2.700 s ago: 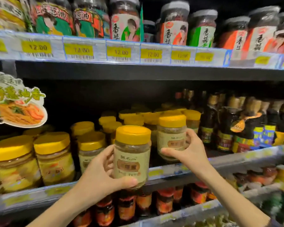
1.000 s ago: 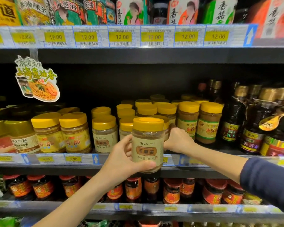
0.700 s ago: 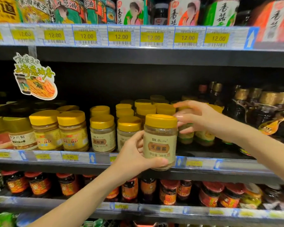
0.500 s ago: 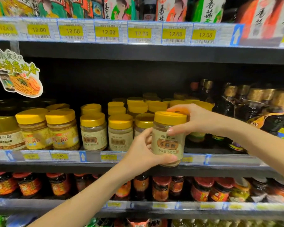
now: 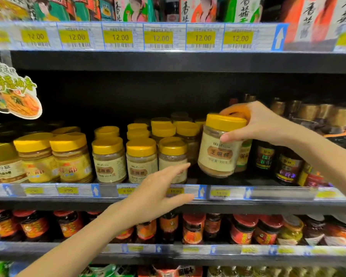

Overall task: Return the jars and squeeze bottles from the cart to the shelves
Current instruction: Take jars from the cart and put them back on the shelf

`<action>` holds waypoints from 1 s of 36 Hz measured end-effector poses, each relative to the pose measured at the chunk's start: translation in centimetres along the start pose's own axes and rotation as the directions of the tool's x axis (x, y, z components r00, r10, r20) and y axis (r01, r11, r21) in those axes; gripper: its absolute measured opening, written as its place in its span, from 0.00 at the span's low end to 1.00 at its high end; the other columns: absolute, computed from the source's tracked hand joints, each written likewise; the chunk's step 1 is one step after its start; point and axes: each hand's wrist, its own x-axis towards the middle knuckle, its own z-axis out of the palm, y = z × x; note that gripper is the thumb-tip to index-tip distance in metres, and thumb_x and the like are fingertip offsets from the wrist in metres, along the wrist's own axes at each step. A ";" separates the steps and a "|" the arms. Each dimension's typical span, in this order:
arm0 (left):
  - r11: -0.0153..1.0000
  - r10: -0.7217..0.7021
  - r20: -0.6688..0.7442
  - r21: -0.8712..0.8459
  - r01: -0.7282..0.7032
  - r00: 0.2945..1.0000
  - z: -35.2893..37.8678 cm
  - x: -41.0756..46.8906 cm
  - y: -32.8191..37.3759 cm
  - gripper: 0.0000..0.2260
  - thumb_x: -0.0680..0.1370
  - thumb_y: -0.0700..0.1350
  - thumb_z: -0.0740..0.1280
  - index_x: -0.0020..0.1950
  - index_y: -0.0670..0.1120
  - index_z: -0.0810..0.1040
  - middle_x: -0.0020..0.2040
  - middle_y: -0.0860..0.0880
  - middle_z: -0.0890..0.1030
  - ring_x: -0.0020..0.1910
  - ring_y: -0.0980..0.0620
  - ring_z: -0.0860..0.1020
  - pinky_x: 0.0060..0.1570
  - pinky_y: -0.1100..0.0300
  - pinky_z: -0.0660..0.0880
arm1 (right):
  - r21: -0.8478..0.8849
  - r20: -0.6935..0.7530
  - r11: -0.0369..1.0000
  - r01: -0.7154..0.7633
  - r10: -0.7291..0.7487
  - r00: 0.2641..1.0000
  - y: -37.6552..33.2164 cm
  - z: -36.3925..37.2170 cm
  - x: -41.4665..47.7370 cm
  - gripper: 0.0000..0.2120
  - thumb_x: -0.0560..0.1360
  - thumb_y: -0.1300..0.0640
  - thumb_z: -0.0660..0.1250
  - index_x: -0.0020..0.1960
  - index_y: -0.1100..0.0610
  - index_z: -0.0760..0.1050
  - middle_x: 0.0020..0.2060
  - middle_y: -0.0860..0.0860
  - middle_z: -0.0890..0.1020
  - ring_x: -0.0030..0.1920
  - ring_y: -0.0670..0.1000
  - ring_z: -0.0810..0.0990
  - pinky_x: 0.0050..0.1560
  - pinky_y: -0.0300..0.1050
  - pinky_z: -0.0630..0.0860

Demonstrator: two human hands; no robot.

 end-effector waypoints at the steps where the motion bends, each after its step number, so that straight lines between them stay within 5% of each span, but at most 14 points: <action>1: 0.995 0.014 0.022 0.097 -0.016 1.000 -0.1 -0.6 -0.3 0.33 0.73 0.64 0.60 0.75 0.59 0.52 0.74 0.63 0.58 0.72 0.66 0.57 0.72 0.63 0.59 | 0.004 -0.002 1.000 -0.010 0.010 1.000 0.4 0.0 0.2 0.43 0.50 0.36 0.78 0.60 0.52 0.74 0.54 0.50 0.79 0.54 0.49 0.78 0.51 0.46 0.79; 4: 0.956 0.024 0.077 0.291 -0.045 0.997 -0.4 -2.0 -1.2 0.31 0.75 0.64 0.56 0.73 0.62 0.45 0.71 0.67 0.47 0.67 0.73 0.43 0.70 0.73 0.39 | 0.012 -0.014 0.999 -0.037 0.037 0.999 1.7 0.6 0.8 0.38 0.52 0.41 0.74 0.60 0.49 0.72 0.55 0.49 0.77 0.55 0.50 0.76 0.48 0.40 0.75; 6: 0.934 0.050 0.053 0.351 -0.066 0.997 -0.4 -2.7 -2.1 0.31 0.75 0.65 0.54 0.74 0.60 0.48 0.72 0.64 0.48 0.66 0.72 0.41 0.70 0.64 0.36 | 0.003 -0.011 0.997 -0.073 0.073 0.997 2.7 1.2 1.2 0.39 0.51 0.41 0.74 0.61 0.48 0.71 0.56 0.48 0.76 0.56 0.50 0.75 0.47 0.38 0.74; 9: 0.866 0.070 0.045 0.492 -0.083 0.997 -0.4 -3.8 -3.3 0.30 0.76 0.65 0.52 0.76 0.54 0.56 0.74 0.57 0.58 0.70 0.65 0.51 0.70 0.53 0.47 | 0.004 0.027 0.992 -0.128 0.128 0.991 4.1 2.2 1.8 0.43 0.52 0.42 0.76 0.66 0.49 0.68 0.61 0.50 0.73 0.59 0.50 0.73 0.52 0.42 0.74; 13: 0.787 0.114 0.046 0.606 -0.119 0.992 0.3 -4.0 -4.2 0.29 0.77 0.64 0.52 0.74 0.49 0.62 0.72 0.54 0.65 0.70 0.59 0.63 0.68 0.57 0.59 | 0.013 0.057 0.990 -0.141 0.140 0.988 5.4 3.4 2.3 0.40 0.59 0.51 0.79 0.68 0.50 0.67 0.66 0.51 0.71 0.63 0.51 0.71 0.58 0.45 0.73; 36: 0.786 0.175 0.022 0.600 -0.153 0.984 1.3 -4.0 -5.2 0.30 0.78 0.62 0.55 0.75 0.47 0.59 0.75 0.51 0.61 0.74 0.55 0.59 0.70 0.47 0.56 | -0.034 0.178 0.984 -0.175 0.178 0.968 5.4 5.7 3.7 0.42 0.62 0.53 0.78 0.71 0.50 0.63 0.67 0.50 0.71 0.66 0.53 0.71 0.63 0.50 0.73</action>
